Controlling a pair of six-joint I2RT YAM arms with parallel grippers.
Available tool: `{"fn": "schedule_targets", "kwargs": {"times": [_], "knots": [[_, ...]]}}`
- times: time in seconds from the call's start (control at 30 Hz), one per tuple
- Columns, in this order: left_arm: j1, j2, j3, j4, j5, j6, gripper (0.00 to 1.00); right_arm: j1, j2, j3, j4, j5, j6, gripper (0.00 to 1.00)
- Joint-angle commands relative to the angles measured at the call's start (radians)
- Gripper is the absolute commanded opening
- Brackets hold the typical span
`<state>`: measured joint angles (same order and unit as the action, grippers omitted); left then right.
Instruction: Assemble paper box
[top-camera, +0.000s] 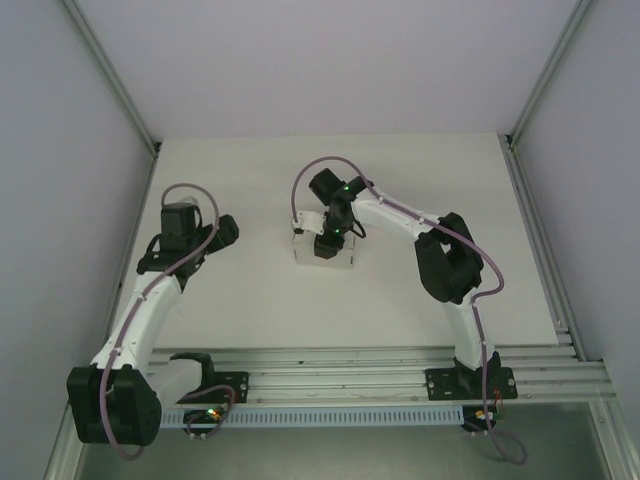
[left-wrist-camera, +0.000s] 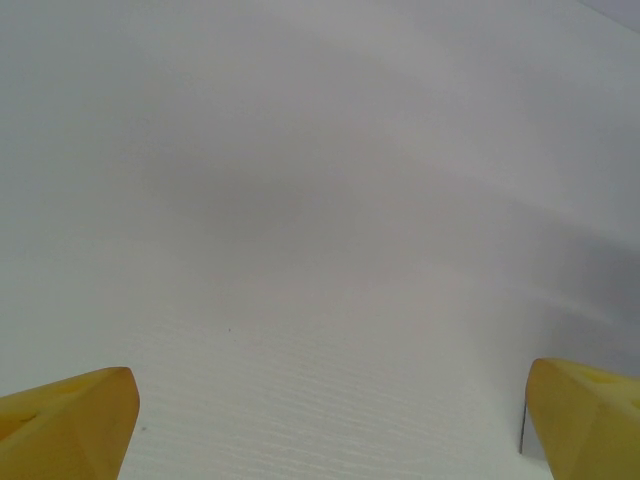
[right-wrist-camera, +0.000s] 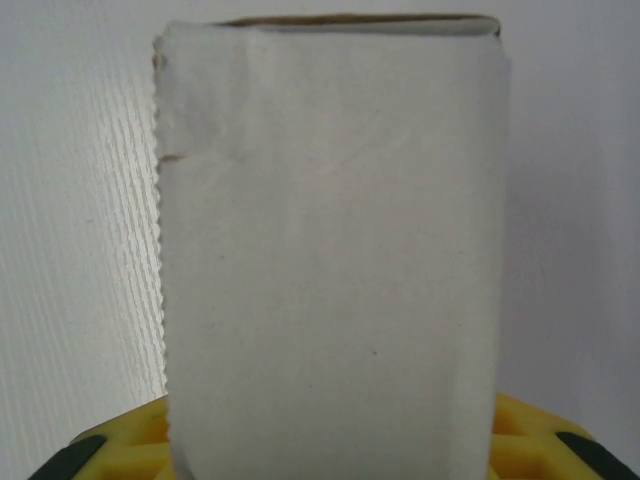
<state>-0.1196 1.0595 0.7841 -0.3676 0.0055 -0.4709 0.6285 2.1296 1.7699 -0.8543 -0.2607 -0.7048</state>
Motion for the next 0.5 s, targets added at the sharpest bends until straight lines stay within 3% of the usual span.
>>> {"fn": "schedule_targets", "kwargs": {"times": [0.0, 0.17, 0.33, 0.37, 0.47], "knots": [[0.007, -0.042, -0.019, 0.016, 0.027, 0.016, 1.00, 0.001, -0.011, 0.034, -0.088, 0.045, -0.039, 0.28], [0.006, -0.069, -0.036, 0.044, 0.035, 0.026, 1.00, 0.004, -0.080, 0.034, -0.041, 0.162, -0.057, 0.28], [0.006, -0.070, -0.045, 0.042, 0.032, 0.036, 1.00, 0.014, -0.175, -0.190, 0.346, 0.478, -0.200, 0.26], [0.007, -0.069, -0.049, 0.045, 0.031, 0.037, 1.00, 0.016, -0.183, -0.252, 0.457, 0.532, -0.255, 0.31], [0.008, -0.066, -0.057, 0.052, 0.021, 0.036, 1.00, 0.023, -0.185, -0.380, 0.654, 0.601, -0.360, 0.36]]}}
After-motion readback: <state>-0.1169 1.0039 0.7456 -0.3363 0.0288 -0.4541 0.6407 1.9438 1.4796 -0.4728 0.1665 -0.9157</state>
